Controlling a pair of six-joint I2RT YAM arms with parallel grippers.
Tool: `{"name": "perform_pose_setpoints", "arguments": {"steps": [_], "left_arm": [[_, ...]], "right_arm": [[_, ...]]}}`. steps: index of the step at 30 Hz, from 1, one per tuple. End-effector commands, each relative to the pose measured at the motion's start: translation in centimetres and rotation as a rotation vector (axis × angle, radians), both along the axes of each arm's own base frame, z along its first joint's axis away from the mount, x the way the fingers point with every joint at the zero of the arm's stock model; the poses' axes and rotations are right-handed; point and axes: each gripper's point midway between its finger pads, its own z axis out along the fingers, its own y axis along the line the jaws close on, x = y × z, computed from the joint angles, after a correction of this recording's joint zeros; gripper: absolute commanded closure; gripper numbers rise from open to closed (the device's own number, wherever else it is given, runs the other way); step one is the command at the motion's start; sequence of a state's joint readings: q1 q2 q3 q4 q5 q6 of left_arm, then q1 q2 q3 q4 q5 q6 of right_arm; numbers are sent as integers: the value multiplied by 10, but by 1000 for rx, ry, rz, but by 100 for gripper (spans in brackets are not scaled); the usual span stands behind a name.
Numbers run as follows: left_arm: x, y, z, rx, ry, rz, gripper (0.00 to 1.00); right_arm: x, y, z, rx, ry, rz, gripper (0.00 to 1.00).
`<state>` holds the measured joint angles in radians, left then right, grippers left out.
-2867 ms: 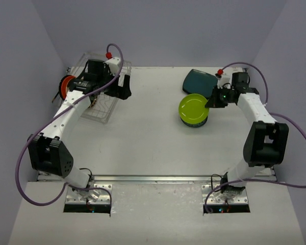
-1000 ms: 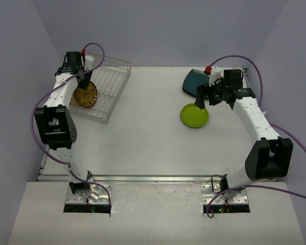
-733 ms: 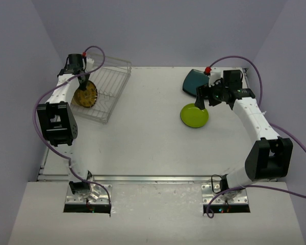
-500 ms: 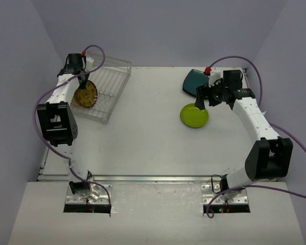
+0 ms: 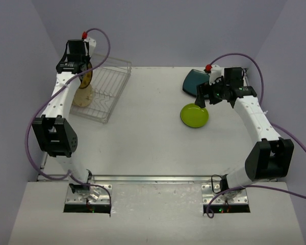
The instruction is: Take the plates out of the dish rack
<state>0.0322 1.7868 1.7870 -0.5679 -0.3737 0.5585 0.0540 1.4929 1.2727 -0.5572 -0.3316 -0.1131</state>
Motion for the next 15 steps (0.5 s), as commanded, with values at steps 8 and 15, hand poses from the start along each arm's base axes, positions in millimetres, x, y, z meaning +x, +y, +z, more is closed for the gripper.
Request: {"name": "perform_pose_setpoints", "arguments": {"steps": [8, 15], "left_arm": [[-55, -132, 128, -283, -271, -415, 100], [-109, -241, 80, -717, -7, -815, 100]], "right_arm": [[-4, 41, 57, 217, -99, 121, 1], [-26, 84, 96, 503, -83, 233, 1]]}}
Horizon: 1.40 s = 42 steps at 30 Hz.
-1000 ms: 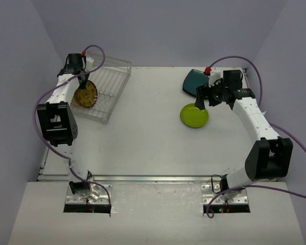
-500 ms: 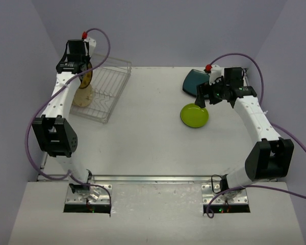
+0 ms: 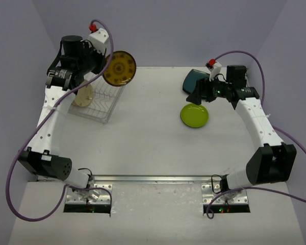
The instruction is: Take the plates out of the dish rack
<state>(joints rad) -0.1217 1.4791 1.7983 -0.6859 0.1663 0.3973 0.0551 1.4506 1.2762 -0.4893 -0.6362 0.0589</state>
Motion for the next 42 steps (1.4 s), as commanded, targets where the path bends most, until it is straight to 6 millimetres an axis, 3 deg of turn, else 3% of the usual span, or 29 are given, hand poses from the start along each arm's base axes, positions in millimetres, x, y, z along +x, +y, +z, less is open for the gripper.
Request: {"name": "perform_pose_setpoints", "arguments": {"steps": [1, 4, 8, 14, 15, 17, 18, 19, 20, 21, 22, 24, 25, 27, 28, 30, 32, 33, 37, 41, 42], "left_arm": [[-44, -85, -36, -250, 234, -364, 100], [-57, -110, -57, -276, 320, -443, 100], [-68, -136, -70, -268, 357, -487, 100], [-76, -156, -89, -274, 418, -522, 100], [-77, -158, -92, -276, 425, -523, 100], [-77, -159, -94, -280, 427, -521, 100], [-77, -159, -95, -279, 427, -519, 100], [-76, -158, -96, -277, 428, -513, 100], [-75, -156, -98, -270, 426, -501, 100], [-73, -155, -101, -265, 426, -486, 97], [-69, -151, -103, -255, 423, -458, 87], [-62, -143, -106, -242, 409, -401, 51], [-57, -136, -107, -241, 403, -360, 46], [-36, -111, -98, -267, 344, -244, 10], [-27, -97, -93, -285, 320, -191, 1], [-10, -66, -83, -333, 289, -101, 0], [4, -32, -77, -377, 277, -21, 0], [7, -24, -76, -385, 279, -7, 0], [10, -12, -81, -383, 287, 18, 0], [6, -13, -87, -386, 295, 16, 0], [6, -11, -90, -383, 298, 27, 0]], "right_arm": [[-10, 34, 55, 203, -76, 96, 1], [-10, 52, 56, 187, -67, 106, 6], [-13, 86, 44, 105, -70, 136, 11], [-15, 122, 24, 2, -72, 182, 21], [-14, 124, 21, -10, -69, 180, 32], [-10, 123, 13, -38, -57, 164, 64], [-10, 123, 13, -39, -57, 163, 65], [-7, 118, 10, -60, -68, 137, 91], [-5, 115, 9, -72, -76, 124, 100], [-6, 112, 9, -79, -86, 118, 100], [-6, 108, 9, -88, -96, 107, 100], [-6, 100, 9, -95, -99, 86, 100], [-3, 93, 6, -98, -89, 68, 100], [3, 68, -3, -95, -49, 13, 100], [7, 53, -9, -100, -28, -18, 100], [14, 20, -33, -132, 25, -77, 100], [14, -2, -64, -172, 100, -104, 100], [16, -16, -74, -176, 133, -133, 100], [12, -38, -106, -156, 266, -167, 100], [19, -52, -120, -154, 305, -192, 100], [22, -65, -122, -137, 320, -223, 100]]}}
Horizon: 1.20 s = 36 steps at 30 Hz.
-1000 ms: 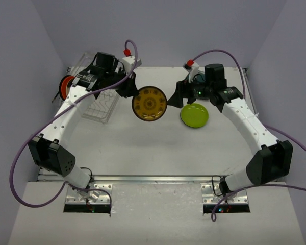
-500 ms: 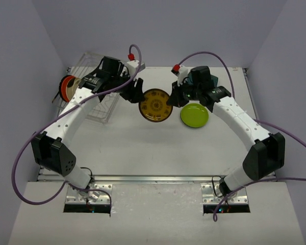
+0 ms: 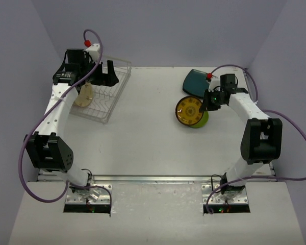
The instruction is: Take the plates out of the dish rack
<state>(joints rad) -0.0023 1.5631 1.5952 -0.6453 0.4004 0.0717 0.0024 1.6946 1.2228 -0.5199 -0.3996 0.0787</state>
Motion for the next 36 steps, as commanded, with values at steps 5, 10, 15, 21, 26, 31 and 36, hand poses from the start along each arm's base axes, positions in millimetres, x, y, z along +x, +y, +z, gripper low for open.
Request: {"name": "perform_pose_setpoints", "arguments": {"steps": [5, 10, 15, 21, 26, 31, 36], "left_arm": [[0, 2, 11, 14, -59, 30, 0], [6, 20, 13, 67, -80, 121, 0], [10, 39, 22, 127, -109, 193, 0], [17, 77, 26, 335, -126, 276, 8], [28, 138, -3, 530, -48, 351, 41], [45, 172, -37, 608, 81, 320, 56], [57, 210, -65, 647, 134, 356, 63]], "right_arm": [[14, -23, -12, 105, 80, -34, 100], [18, -31, -19, 95, 90, -45, 96], [22, -36, -15, 68, 103, -52, 17], [33, -54, 17, -42, -21, -81, 1], [39, -63, 48, -109, -142, -109, 1], [29, -52, 56, -101, -167, -80, 1], [16, -46, 55, -80, -175, -73, 1]]}}
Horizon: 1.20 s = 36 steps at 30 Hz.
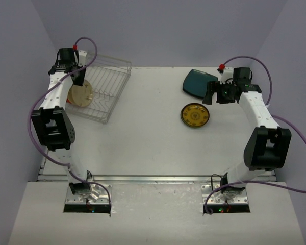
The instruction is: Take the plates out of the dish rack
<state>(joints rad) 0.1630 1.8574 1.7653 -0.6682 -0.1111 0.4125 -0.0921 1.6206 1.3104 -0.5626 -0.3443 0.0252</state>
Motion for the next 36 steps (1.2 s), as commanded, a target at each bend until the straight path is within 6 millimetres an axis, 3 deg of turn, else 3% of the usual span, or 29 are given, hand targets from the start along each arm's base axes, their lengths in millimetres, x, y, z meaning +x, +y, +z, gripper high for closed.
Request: {"name": "perform_pose_setpoints", "arguments": {"steps": [1, 8, 18, 23, 26, 29, 33, 36], "left_arm": [[4, 32, 3, 81, -1, 21, 64], [8, 50, -29, 102, 45, 38, 69], [11, 41, -68, 23, 89, 13, 72], [12, 41, -75, 11, 93, 28, 85], [12, 41, -61, 19, 52, 39, 94], [12, 42, -27, 45, -33, 56, 96], [9, 46, 33, 94, -166, 81, 100], [1, 39, 91, 123, -306, 70, 100]], "right_arm": [[-4, 4, 5, -3, -43, 13, 1], [-8, 6, 5, 10, -44, 19, 1], [-8, 7, 7, 11, -46, 27, 1], [-8, 8, 8, 18, -46, 29, 1], [-9, 9, 9, 19, -47, 32, 1], [-9, 8, 7, 16, -39, 32, 1], [-10, 11, 6, 24, -30, 38, 1], [-9, 13, 8, 25, -36, 43, 1]]}}
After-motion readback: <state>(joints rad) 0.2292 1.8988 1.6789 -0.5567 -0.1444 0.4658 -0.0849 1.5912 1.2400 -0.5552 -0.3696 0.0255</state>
